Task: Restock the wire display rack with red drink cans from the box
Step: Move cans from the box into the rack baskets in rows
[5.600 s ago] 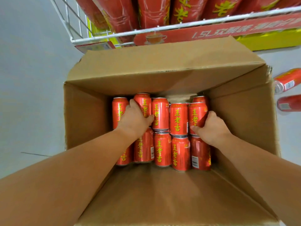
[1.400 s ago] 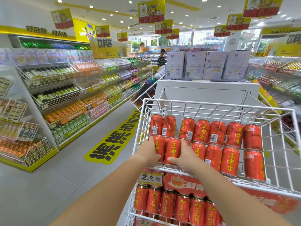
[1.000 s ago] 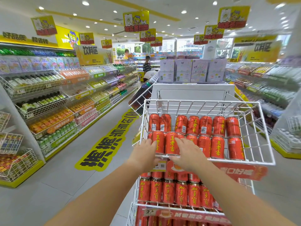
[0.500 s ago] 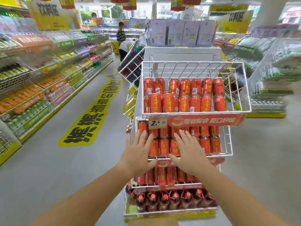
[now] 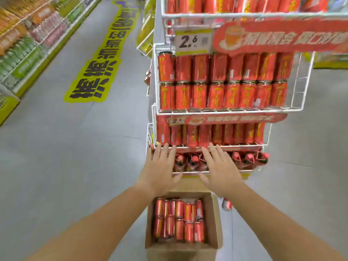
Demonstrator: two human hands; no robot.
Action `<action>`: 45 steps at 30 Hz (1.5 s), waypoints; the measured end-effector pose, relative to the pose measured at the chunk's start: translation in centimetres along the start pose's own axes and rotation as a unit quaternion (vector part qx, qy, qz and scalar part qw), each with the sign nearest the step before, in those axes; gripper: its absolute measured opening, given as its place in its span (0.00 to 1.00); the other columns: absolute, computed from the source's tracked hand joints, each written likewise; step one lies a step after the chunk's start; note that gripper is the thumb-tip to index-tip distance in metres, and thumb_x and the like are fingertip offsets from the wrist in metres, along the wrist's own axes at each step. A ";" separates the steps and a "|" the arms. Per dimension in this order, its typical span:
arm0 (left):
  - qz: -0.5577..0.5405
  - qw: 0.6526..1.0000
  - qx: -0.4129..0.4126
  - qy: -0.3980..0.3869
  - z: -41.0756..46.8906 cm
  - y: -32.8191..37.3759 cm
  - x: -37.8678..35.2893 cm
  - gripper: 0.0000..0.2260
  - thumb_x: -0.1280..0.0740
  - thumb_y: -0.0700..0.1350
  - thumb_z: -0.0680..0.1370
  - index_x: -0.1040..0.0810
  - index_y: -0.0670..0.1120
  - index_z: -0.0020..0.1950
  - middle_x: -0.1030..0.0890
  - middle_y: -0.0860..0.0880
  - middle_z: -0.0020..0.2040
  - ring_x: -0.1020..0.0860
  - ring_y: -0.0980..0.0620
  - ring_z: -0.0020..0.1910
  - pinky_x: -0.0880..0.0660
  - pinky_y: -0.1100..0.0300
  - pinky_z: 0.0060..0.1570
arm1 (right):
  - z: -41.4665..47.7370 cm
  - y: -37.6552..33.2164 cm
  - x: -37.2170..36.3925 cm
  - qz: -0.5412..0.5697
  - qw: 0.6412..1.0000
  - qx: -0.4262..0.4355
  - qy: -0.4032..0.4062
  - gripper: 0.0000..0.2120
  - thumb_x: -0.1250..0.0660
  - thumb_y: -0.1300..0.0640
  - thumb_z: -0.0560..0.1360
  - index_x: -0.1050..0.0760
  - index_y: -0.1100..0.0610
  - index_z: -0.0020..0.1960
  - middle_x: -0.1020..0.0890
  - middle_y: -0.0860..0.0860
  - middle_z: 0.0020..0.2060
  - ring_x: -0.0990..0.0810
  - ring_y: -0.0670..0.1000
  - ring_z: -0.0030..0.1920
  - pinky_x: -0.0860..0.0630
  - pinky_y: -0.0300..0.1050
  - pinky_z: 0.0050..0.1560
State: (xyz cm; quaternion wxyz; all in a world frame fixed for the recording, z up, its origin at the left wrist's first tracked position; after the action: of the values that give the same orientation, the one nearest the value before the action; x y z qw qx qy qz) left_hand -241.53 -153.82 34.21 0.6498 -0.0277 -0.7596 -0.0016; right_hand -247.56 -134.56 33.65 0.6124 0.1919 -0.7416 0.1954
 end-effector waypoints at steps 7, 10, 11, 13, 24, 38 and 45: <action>-0.018 0.994 0.013 -0.104 -0.5 0.8 -15.6 0.42 0.46 0.67 0.78 0.53 0.43 0.83 0.45 0.39 0.82 0.47 0.37 0.81 0.46 0.37 0.77 | -0.9 0.5 -15.8 0.049 0.992 0.001 -0.116 0.40 0.46 0.36 0.78 0.57 0.54 0.81 0.53 0.56 0.81 0.55 0.58 0.80 0.51 0.55 0.79; -0.023 0.989 0.022 -0.145 -1.2 1.4 -23.1 0.41 0.46 0.68 0.79 0.50 0.43 0.83 0.43 0.39 0.82 0.45 0.37 0.80 0.46 0.37 0.77 | -1.6 0.9 -23.5 0.058 0.984 -0.010 -0.166 0.39 0.46 0.35 0.78 0.54 0.54 0.81 0.52 0.56 0.81 0.54 0.58 0.80 0.50 0.57 0.79; -0.023 0.988 0.026 -0.153 -1.3 1.7 -25.5 0.41 0.45 0.68 0.79 0.50 0.44 0.83 0.42 0.39 0.82 0.45 0.37 0.80 0.45 0.38 0.77 | -1.7 1.0 -26.1 0.059 0.982 -0.015 -0.178 0.39 0.47 0.35 0.78 0.55 0.53 0.81 0.52 0.55 0.81 0.54 0.57 0.80 0.51 0.58 0.79; -0.029 0.983 0.038 -0.177 -1.5 2.2 -30.6 0.41 0.44 0.67 0.79 0.50 0.44 0.83 0.42 0.40 0.82 0.44 0.38 0.80 0.45 0.39 0.77 | -1.9 1.3 -31.2 0.061 0.977 -0.022 -0.202 0.39 0.48 0.34 0.78 0.57 0.51 0.81 0.52 0.53 0.81 0.54 0.57 0.80 0.54 0.60 0.79; -0.104 0.948 0.071 -0.291 -1.7 4.8 -54.4 0.44 0.41 0.69 0.78 0.56 0.45 0.83 0.46 0.42 0.82 0.46 0.41 0.81 0.41 0.41 0.78 | -2.0 2.8 -55.0 0.133 0.946 -0.067 -0.290 0.41 0.44 0.34 0.78 0.58 0.51 0.81 0.50 0.52 0.81 0.50 0.55 0.80 0.45 0.54 0.77; -0.364 0.793 0.378 -0.310 -3.5 5.2 -68.5 0.21 0.27 0.55 0.76 0.25 0.46 0.65 0.20 0.45 0.61 0.19 0.45 0.59 0.23 0.47 0.63 | 4.3 2.3 -67.1 0.196 0.921 -0.157 -0.299 0.41 0.35 0.42 0.77 0.51 0.57 0.80 0.31 0.58 0.72 0.33 0.60 0.71 0.31 0.57 0.69; -0.382 0.761 0.418 -0.317 -3.0 6.7 -69.5 0.22 0.28 0.54 0.78 0.26 0.47 0.68 0.21 0.47 0.66 0.21 0.45 0.64 0.25 0.50 0.63 | 5.0 2.6 -69.7 0.295 0.870 -0.258 -0.298 0.31 0.28 0.46 0.75 0.36 0.57 0.70 0.22 0.57 0.61 0.22 0.59 0.62 0.25 0.49 0.56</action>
State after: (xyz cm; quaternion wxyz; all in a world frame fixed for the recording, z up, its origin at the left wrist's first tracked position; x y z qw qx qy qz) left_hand -227.55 -149.99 -34.18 0.2650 0.5399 -0.7953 0.0767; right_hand -240.84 -131.79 -35.94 0.3036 -0.1517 -0.9351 0.1017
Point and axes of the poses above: each hand's wrist, its own z-axis towards the middle knuckle, its own x-axis out of the back of the hand, y = z × x, the point moved 4 cm from there along z, towards the middle knuckle
